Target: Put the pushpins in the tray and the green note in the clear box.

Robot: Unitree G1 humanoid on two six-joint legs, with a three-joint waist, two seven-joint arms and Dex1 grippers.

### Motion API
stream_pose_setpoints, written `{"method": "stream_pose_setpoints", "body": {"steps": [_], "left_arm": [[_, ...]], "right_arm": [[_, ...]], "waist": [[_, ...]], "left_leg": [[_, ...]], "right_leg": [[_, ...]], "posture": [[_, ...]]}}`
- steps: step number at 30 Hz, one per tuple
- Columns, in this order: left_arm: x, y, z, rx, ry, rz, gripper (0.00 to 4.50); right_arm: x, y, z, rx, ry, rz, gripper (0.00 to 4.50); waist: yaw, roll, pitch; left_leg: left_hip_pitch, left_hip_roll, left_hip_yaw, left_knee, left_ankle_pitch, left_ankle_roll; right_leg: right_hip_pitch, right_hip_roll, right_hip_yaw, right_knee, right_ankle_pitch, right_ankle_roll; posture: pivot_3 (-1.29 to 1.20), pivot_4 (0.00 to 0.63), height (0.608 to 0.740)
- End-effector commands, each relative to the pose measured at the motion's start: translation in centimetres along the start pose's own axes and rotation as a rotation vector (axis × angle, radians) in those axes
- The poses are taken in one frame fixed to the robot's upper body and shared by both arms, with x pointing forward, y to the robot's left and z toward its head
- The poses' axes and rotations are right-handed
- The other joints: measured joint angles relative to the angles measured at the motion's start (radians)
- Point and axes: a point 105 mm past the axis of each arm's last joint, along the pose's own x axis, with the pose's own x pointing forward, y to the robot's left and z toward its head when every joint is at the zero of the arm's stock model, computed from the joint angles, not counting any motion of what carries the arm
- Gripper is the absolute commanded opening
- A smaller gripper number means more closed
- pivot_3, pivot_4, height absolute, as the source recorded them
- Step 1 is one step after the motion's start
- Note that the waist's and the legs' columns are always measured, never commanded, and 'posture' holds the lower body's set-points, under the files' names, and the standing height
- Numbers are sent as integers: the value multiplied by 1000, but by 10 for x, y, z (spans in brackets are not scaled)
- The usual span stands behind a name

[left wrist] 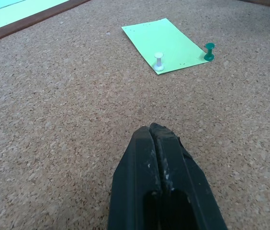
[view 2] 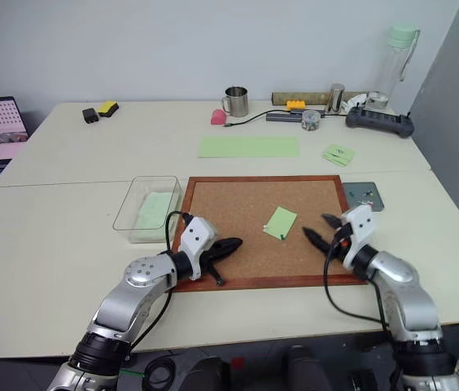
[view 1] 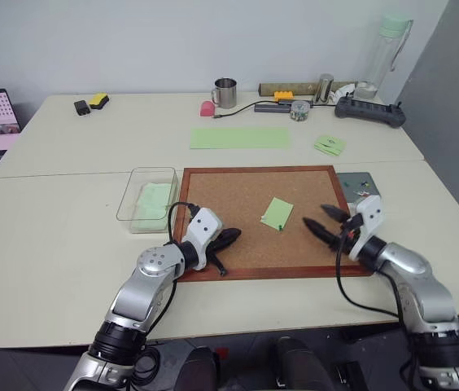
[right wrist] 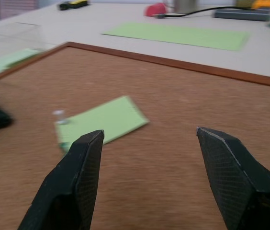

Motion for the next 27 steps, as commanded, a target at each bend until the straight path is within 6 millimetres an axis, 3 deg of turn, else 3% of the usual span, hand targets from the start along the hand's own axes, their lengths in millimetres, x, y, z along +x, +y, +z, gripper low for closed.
{"method": "stream_pose_setpoints", "body": {"steps": [1,4,8,18,19,27], "left_arm": [[-1,5,-13,-17,56,22,0],[-1,6,-13,-16,57,22,0],[-2,5,-13,-17,58,23,0],[-4,5,-14,-17,64,26,0],[-4,5,-14,-17,64,27,0],[-6,5,-14,-17,67,29,0]], "right_arm": [[10,25,2,-42,-12,79,3220],[21,34,-8,-67,13,92,3220],[29,29,-15,-106,31,58,3220],[45,21,-17,-114,7,27,3220],[46,21,-16,-112,2,27,2857],[48,18,-15,-106,-2,22,1280]], "waist": [[1,0,0],[1,0,0],[1,0,0],[1,0,0],[1,0,0],[1,0,0]], "left_leg": [[0,0,0,0,0,0],[-1,0,0,0,0,0],[-1,0,0,0,0,0],[0,0,-1,0,0,0],[0,0,0,0,0,0],[0,0,-1,0,0,0]], "right_leg": [[0,0,0,-1,0,0],[0,0,-1,-1,0,0],[0,0,-1,-1,0,0],[0,0,-1,-1,0,0],[0,0,-1,-1,0,0],[0,0,-1,-1,0,0]], "posture": [[0,150,740],[0,150,740],[0,150,740],[0,150,740],[0,150,740],[0,150,740]]}}
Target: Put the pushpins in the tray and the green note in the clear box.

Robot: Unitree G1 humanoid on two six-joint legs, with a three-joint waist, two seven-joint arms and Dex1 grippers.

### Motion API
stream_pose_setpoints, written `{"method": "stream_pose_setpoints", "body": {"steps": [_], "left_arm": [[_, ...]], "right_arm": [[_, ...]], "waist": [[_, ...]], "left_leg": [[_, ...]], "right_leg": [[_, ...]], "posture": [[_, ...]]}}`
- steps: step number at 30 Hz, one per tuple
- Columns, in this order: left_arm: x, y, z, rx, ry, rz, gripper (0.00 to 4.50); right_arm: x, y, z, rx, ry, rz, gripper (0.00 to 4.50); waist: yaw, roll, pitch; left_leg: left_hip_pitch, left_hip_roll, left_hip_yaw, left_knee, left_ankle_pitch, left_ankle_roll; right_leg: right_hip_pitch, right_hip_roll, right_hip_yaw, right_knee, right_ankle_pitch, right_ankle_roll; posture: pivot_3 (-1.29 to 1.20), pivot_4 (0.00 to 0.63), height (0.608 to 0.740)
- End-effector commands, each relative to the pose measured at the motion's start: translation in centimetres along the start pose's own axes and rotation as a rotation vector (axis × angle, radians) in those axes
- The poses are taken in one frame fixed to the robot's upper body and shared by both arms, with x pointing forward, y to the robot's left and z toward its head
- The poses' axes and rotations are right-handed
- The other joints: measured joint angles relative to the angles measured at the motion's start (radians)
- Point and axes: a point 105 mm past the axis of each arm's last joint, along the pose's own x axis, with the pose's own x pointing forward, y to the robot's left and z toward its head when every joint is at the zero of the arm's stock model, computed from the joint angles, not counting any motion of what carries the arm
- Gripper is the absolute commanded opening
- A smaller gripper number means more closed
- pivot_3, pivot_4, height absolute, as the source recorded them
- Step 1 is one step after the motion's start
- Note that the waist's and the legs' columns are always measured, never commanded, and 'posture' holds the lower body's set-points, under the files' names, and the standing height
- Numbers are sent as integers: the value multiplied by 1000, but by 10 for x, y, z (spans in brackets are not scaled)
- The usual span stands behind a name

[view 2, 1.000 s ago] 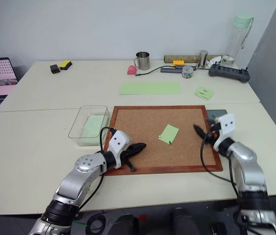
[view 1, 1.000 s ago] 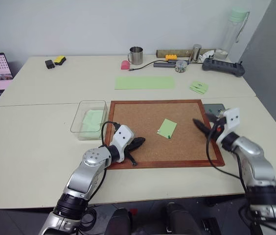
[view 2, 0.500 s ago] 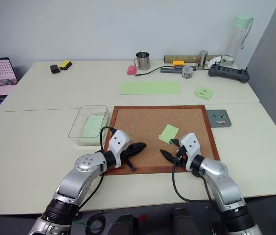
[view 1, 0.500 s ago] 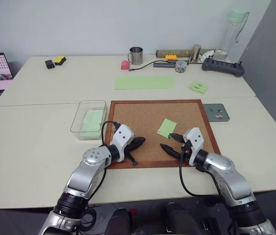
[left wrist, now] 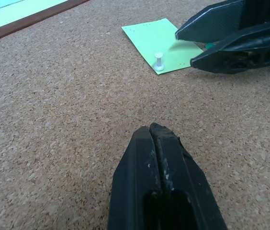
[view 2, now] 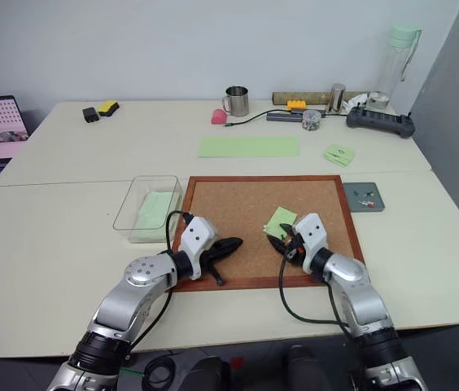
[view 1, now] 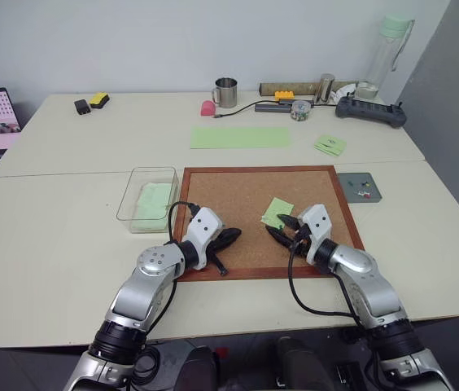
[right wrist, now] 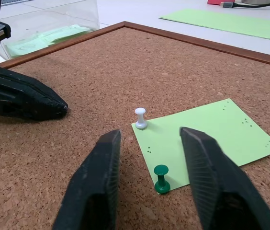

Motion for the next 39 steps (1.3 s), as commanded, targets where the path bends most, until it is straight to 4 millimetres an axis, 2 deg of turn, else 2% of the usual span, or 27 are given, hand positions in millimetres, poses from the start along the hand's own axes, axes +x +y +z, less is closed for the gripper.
{"method": "stream_pose_setpoints", "body": {"steps": [1,6,14,23,27,31,33,36,39], "left_arm": [[-6,6,-15,-18,66,32,0],[-6,5,-15,-21,66,33,0],[-6,6,-16,-24,67,34,0],[-7,6,-17,-21,72,28,0],[-7,5,-17,-19,72,22,0],[-6,6,-17,-16,71,17,0],[-5,6,-16,-15,70,15,0],[-4,6,-16,-11,69,12,0],[-3,6,-15,-10,69,11,0]], "right_arm": [[-1,-5,9,-19,-33,-13,1099],[-2,-4,8,-17,-28,-11,45],[-1,-3,14,-29,-49,-16,15],[-10,1,58,2,-215,-6,15],[-16,-8,71,79,-263,-43,15],[-22,-35,87,145,-314,-131,15],[-24,-55,88,122,-289,-217,15],[-39,-114,73,39,-165,-456,15],[-50,-146,61,45,-101,-559,15]], "waist": [[0,0,0],[0,0,0],[0,0,0],[-1,0,0],[-1,0,0],[-1,0,0],[-1,0,0],[-1,0,0],[0,0,0]], "left_leg": [[0,0,0,0,0,0],[0,0,0,0,0,0],[0,0,0,0,0,0],[-1,0,0,0,0,0],[-1,0,-1,0,0,0],[-1,0,-1,0,0,0],[-1,0,0,0,0,0],[-1,0,0,0,0,0],[-1,-1,1,0,0,0]], "right_leg": [[0,0,0,0,0,0],[0,0,0,0,0,0],[0,0,0,0,0,0],[-1,0,0,0,0,0],[-1,0,0,0,0,0],[-1,0,0,0,0,0],[-1,0,0,0,0,0],[0,0,0,0,0,0],[0,0,0,-1,0,0]], "posture": [[0,150,740],[0,150,740],[0,150,740],[0,150,740],[0,150,740],[0,150,740],[0,150,740],[0,150,740],[0,150,740]]}}
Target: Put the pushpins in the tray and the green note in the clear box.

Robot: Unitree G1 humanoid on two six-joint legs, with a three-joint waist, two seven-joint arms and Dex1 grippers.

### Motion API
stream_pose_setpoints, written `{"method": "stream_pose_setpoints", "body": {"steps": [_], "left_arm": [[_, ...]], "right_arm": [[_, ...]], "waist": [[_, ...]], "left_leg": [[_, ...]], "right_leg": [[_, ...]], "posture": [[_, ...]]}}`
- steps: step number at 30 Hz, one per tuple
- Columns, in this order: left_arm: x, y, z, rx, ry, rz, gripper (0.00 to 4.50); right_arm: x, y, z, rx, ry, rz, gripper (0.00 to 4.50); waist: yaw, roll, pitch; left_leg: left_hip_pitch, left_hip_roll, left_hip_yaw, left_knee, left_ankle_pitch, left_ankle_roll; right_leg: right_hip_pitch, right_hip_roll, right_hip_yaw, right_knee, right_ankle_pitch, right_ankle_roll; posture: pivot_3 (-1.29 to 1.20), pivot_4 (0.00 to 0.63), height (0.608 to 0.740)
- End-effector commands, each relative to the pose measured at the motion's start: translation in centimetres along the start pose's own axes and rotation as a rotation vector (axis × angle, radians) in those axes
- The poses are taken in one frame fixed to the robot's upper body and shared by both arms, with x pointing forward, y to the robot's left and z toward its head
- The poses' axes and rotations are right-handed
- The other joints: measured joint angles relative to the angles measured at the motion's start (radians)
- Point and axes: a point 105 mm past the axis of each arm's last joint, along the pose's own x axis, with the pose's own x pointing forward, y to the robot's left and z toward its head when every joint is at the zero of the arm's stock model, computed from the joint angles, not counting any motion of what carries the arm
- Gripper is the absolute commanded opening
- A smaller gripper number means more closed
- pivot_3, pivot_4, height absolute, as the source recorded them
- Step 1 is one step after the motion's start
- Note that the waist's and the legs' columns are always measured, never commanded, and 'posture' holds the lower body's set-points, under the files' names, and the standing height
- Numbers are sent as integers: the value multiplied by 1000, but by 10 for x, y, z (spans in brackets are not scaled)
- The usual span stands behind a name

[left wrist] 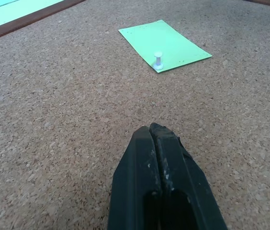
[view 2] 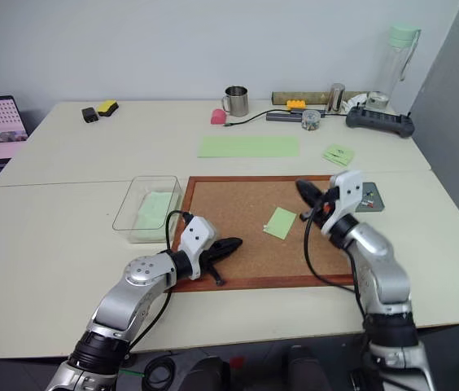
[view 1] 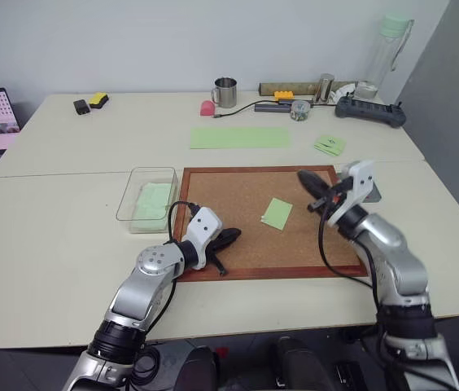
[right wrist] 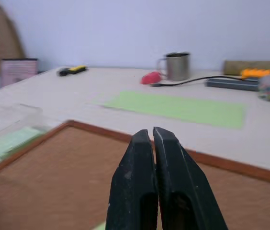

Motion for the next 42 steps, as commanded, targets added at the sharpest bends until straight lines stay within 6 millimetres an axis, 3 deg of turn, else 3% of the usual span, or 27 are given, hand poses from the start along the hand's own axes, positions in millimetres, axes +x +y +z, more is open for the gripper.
{"method": "stream_pose_setpoints", "body": {"steps": [1,5,9,11,12,17,25,26,29,32,38,42], "left_arm": [[-3,6,-16,-15,64,26,0],[-4,7,-15,-14,62,31,0],[-6,8,-16,-15,64,41,0],[-7,8,-17,-15,65,44,0],[-7,8,-17,-15,65,46,0],[-9,8,-16,-17,65,53,0],[-8,9,-16,-18,66,54,0],[-8,9,-16,-18,66,53,0],[-8,9,-16,-18,66,51,0],[-8,9,-16,-18,66,53,0],[-8,10,-16,-27,62,59,0],[-8,9,-15,-29,62,57,0]], "right_arm": [[-1,-52,-7,-15,43,-176,15],[1,-82,-15,37,79,-273,15],[3,-89,-24,71,106,-281,15],[4,-89,-28,90,110,-274,442],[4,-88,-30,100,111,-270,448],[2,-92,-33,96,109,-281,1663],[2,-89,-15,52,27,-243,3173],[4,-83,-11,37,12,-214,3441],[10,-40,-3,0,-30,-15,3927],[8,5,-7,-26,-25,171,3927],[-4,71,-27,-86,49,437,3927],[-5,93,-34,-76,68,492,3927]], "waist": [[0,0,0],[-1,0,0],[-1,0,0],[-1,0,0],[-1,0,0],[-2,0,0],[-3,0,0],[-3,0,0],[-4,0,0],[-5,1,0],[-5,1,0],[-5,1,0]], "left_leg": [[0,0,0,0,0,0],[0,0,0,-1,0,0],[0,0,1,-1,0,0],[0,0,0,-1,0,0],[0,0,0,-1,0,0],[0,0,1,-1,0,0],[0,1,1,-1,0,0],[0,0,1,-1,0,0],[0,1,1,-1,0,0],[0,1,0,-1,0,0],[0,1,0,-1,0,0],[0,1,-1,-1,0,0]], "right_leg": [[0,0,0,0,0,0],[0,0,0,0,0,-1],[0,0,1,0,0,0],[0,0,1,0,0,0],[0,0,1,0,0,0],[0,0,1,0,0,0],[0,0,1,0,0,0],[0,0,1,0,0,0],[0,0,1,0,0,0],[0,1,1,0,0,0],[0,0,0,0,0,0],[0,1,0,0,0,0]], "posture": [[0,150,740],[0,150,740],[0,150,740],[0,150,740],[0,150,740],[0,150,740],[0,150,740],[0,150,740],[0,150,740],[0,150,740],[0,150,740],[0,150,740]]}}
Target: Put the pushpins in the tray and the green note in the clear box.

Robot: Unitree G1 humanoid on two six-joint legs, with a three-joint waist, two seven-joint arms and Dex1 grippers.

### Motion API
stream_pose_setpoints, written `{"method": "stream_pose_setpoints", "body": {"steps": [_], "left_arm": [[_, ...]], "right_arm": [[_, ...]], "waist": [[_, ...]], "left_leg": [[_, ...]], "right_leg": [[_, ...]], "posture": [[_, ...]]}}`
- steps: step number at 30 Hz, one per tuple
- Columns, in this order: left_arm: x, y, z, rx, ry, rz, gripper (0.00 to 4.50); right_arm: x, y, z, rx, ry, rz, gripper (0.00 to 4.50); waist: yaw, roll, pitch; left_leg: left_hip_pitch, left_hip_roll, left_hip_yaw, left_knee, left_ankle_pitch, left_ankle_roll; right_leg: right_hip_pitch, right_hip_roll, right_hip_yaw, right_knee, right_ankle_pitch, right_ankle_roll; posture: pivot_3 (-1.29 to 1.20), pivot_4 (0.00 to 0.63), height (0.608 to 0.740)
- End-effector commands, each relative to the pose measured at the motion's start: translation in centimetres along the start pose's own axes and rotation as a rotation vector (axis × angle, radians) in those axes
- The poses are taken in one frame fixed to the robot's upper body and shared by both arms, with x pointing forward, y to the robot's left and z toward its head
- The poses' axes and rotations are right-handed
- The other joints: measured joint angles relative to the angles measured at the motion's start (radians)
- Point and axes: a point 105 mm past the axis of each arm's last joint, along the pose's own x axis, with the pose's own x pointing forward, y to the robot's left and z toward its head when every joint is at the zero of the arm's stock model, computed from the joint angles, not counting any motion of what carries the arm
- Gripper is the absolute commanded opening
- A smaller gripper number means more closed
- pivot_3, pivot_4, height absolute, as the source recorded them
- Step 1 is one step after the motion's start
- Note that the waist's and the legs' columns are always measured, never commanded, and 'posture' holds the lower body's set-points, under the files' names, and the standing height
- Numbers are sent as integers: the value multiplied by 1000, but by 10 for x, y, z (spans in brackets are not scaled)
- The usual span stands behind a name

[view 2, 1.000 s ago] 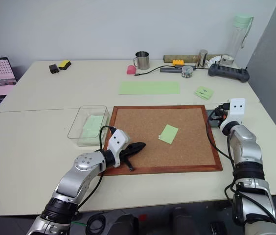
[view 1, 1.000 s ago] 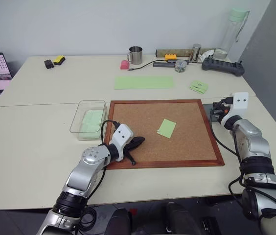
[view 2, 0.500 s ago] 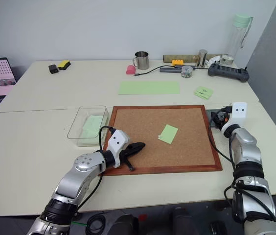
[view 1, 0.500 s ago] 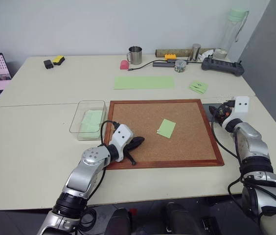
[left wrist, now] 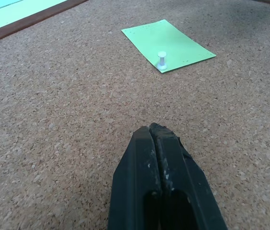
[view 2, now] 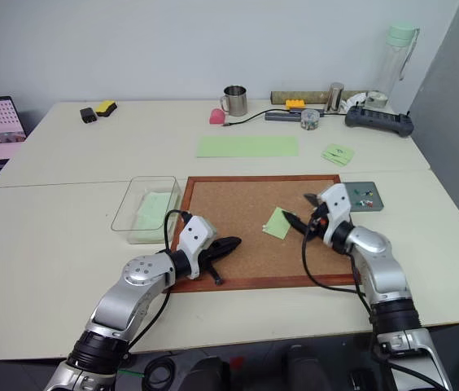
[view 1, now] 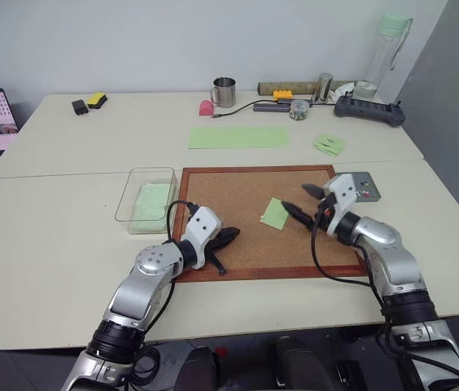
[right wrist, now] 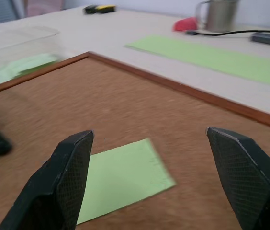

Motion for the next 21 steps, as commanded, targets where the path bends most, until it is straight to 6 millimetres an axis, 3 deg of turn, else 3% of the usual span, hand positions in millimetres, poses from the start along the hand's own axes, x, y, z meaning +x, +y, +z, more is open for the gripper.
{"method": "stream_pose_setpoints", "body": {"steps": [1,6,15,16,21], "left_arm": [[-6,7,-14,-26,58,36,0],[-6,7,-14,-26,56,38,0],[-5,7,-12,-38,49,44,0],[-5,7,-12,-40,48,46,0],[-6,6,-12,-42,48,47,0]], "right_arm": [[11,17,11,-26,-31,50,3927],[23,29,5,-12,-4,71,3927],[35,28,-5,-22,43,54,3927],[35,28,-5,-21,44,55,3565],[38,32,-6,-19,50,73,2674]], "waist": [[0,0,0],[0,0,0],[0,0,0],[0,0,0],[0,0,0]], "left_leg": [[0,0,0,0,0,0],[0,0,0,0,0,0],[0,0,0,0,0,0],[0,0,0,0,0,0],[0,0,0,0,0,0]], "right_leg": [[0,0,0,0,0,0],[0,0,0,0,0,0],[0,0,0,0,0,0],[0,0,0,0,0,0],[0,0,0,0,0,0]], "posture": [[0,150,740],[0,150,740],[0,150,740],[0,150,740],[0,150,740]]}}
